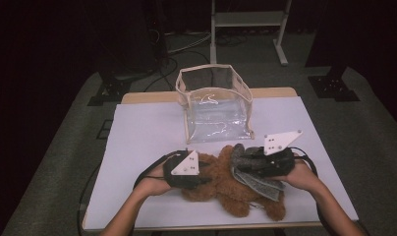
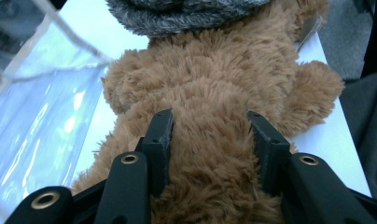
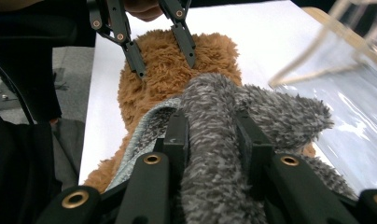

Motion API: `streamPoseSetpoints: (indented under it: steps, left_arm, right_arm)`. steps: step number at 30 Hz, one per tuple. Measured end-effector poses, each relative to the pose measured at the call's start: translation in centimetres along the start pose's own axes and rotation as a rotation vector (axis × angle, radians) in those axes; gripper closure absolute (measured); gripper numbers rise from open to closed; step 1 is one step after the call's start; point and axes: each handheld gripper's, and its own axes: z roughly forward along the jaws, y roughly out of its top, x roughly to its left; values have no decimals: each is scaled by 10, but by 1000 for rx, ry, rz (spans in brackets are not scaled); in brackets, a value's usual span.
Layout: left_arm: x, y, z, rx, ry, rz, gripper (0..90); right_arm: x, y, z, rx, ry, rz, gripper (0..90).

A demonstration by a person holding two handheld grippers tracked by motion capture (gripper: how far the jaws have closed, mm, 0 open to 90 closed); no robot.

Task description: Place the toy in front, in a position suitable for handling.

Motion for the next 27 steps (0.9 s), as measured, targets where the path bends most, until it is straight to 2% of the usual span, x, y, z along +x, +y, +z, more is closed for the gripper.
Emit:
streamPoseSetpoints:
  steps: [2, 4, 9, 15, 19, 27]
  left_arm:
    - [0, -6, -5, 10, -1, -8, 564]
    - [-1, -8, -6, -2, -4, -27, 555]
    - [0, -9, -4, -24, -2, -47, 544]
    - [2, -8, -3, -29, -3, -54, 513]
    - [2, -8, -3, -34, 0, -63, 486]
    - [5, -7, -7, -71, -3, -93, 450]
  right_arm:
    - [1, 4, 7, -3, 12, -12, 688]
    - [3, 5, 8, 5, 15, -20, 690]
    - [4, -7, -11, 12, -16, -7, 691]
    - [5, -40, -46, 8, -77, 72, 694]
    - [3, -62, -62, 39, -123, 111, 693]
    - [-2, -110, -95, 100, -240, 234, 689]
